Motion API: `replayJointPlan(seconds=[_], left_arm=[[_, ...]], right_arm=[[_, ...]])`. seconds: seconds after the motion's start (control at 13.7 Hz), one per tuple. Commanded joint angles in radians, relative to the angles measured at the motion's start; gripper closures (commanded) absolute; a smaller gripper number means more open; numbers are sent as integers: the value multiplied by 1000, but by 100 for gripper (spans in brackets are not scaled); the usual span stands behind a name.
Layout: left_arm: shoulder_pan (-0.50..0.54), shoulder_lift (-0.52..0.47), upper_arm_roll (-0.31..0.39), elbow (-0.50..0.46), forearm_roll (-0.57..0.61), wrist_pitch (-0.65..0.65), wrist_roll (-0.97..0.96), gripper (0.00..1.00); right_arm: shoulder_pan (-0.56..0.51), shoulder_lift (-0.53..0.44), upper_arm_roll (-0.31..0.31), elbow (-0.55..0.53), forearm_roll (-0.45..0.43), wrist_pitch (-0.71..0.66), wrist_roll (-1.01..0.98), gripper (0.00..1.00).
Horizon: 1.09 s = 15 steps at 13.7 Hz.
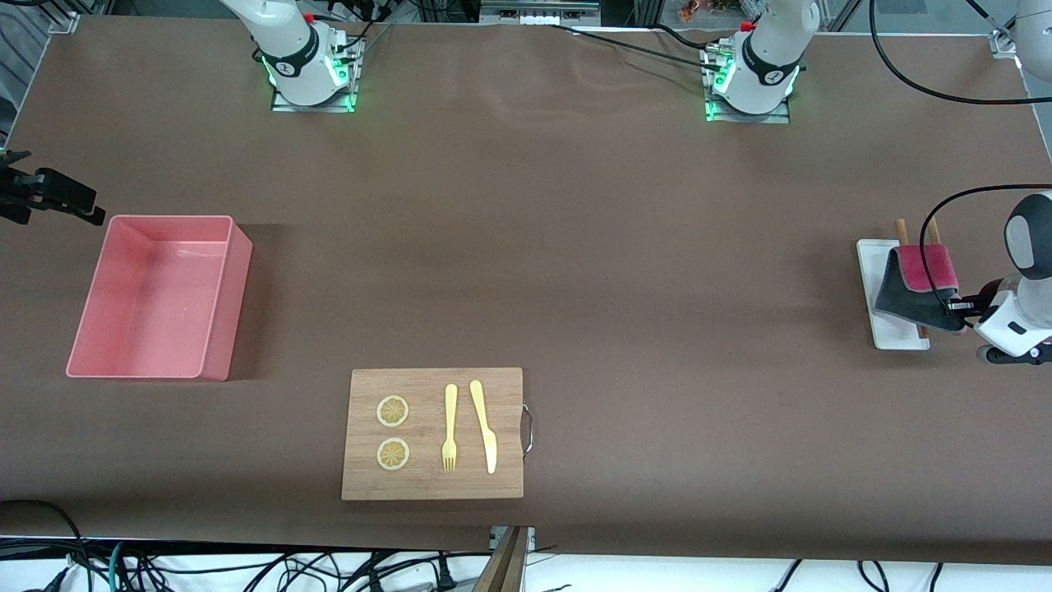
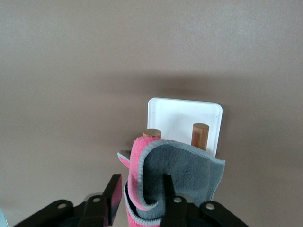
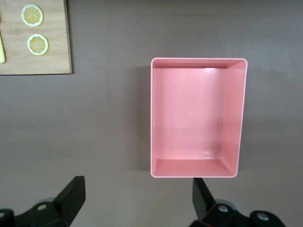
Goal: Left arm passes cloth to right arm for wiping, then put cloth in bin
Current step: 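Reach the left gripper to the pink cloth on the holder and grasp it, then lift the cloth off the holder with the left gripper while the right gripper advances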
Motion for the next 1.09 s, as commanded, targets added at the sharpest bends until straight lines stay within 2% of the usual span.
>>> replayJointPlan(seconds=[0.0, 0.15, 0.44, 0.73, 0.87, 1.02], left_arm=[[12, -4, -9, 3, 38, -24, 9, 84], [14, -6, -9, 4, 38, -32, 17, 100], [9, -10, -10, 18, 38, -62, 18, 100], [-8, -62, -29, 49, 40, -171, 18, 100], [-49, -89, -27, 81, 43, -252, 14, 100], [-93, -90, -29, 157, 46, -379, 7, 100]], right_arm=[[-4, 11, 4, 9, 2, 1, -16, 0], [-3, 12, 4, -2, -2, 1, -16, 0], [6, 34, 4, -31, -14, -1, -16, 0], [6, 40, 5, -36, -16, -1, -15, 0], [2, 55, 5, -44, -10, -4, -15, 0], [3, 55, 7, -50, 7, -4, 14, 0]])
